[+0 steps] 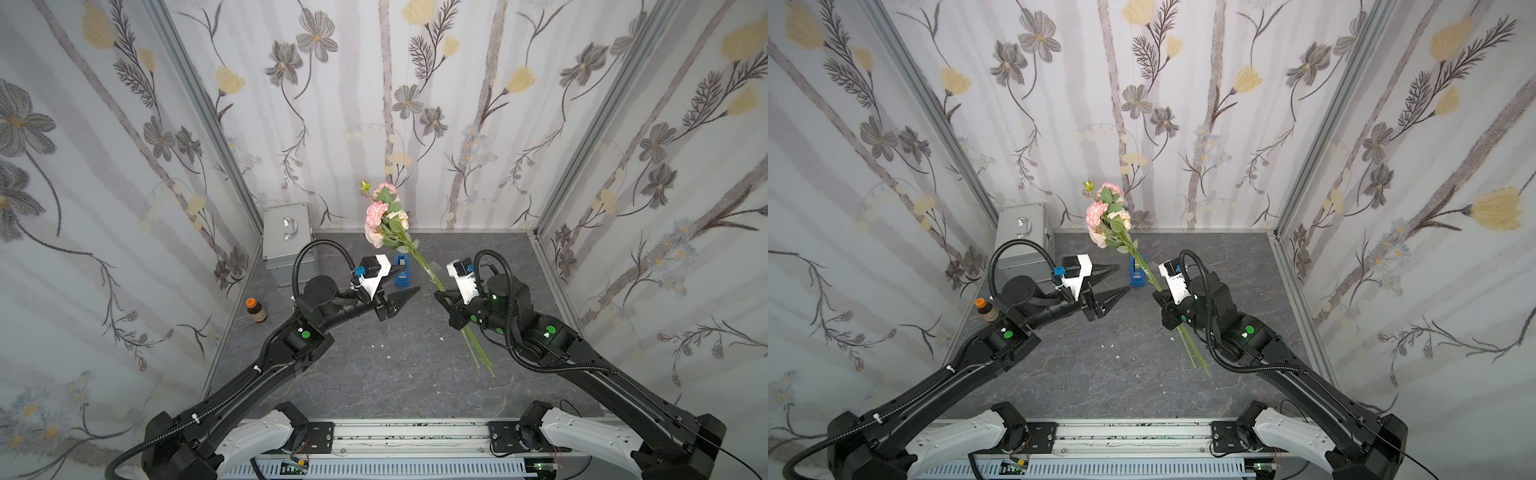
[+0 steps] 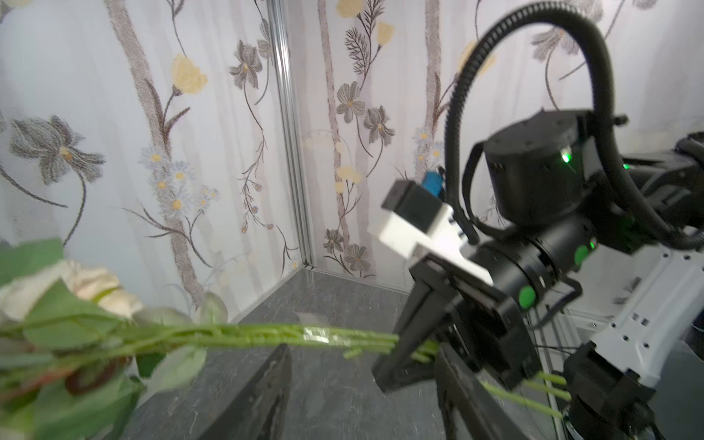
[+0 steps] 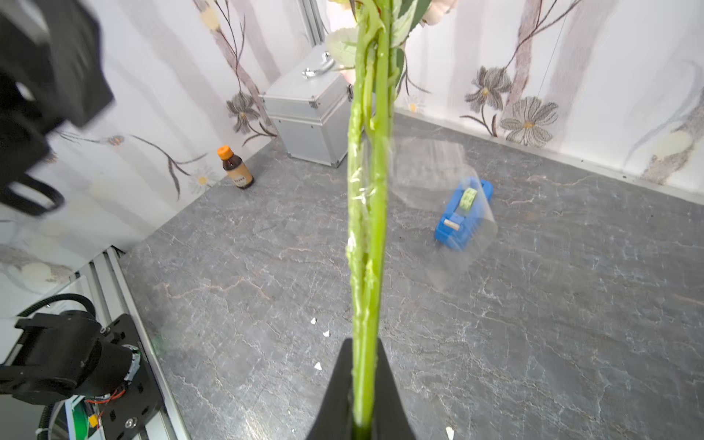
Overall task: Wrap bouquets with tape
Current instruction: Wrap the tape around the bouquet.
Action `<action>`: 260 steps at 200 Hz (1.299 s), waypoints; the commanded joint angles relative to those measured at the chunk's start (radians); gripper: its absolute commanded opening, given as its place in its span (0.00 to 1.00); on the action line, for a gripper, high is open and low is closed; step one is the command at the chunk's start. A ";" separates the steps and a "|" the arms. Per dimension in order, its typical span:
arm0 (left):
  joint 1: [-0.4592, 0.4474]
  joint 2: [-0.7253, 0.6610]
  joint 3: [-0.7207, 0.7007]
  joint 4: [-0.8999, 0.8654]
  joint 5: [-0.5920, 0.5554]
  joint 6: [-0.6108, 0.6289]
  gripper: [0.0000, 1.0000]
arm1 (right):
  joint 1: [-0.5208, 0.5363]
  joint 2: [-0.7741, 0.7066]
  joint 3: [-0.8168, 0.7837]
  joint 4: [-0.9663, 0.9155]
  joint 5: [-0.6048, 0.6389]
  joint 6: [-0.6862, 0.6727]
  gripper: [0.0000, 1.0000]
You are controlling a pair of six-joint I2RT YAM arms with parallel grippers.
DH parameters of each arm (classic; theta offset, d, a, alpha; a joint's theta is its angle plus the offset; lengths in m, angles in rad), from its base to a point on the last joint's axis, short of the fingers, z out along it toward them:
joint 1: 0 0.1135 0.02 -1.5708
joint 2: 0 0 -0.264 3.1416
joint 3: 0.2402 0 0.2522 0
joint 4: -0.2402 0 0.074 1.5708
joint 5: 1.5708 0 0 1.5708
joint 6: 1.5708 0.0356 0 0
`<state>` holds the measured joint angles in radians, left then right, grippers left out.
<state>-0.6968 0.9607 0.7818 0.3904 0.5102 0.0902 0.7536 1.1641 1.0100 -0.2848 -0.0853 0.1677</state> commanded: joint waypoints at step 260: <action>0.000 0.092 -0.112 0.137 -0.055 0.198 0.93 | 0.096 -0.113 0.178 -0.192 -0.305 -0.103 0.00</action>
<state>-0.6968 1.0500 0.6785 0.5373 0.4801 0.2699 0.8471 1.0481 1.1603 -0.5049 -0.4129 0.0673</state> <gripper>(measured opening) 0.927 0.067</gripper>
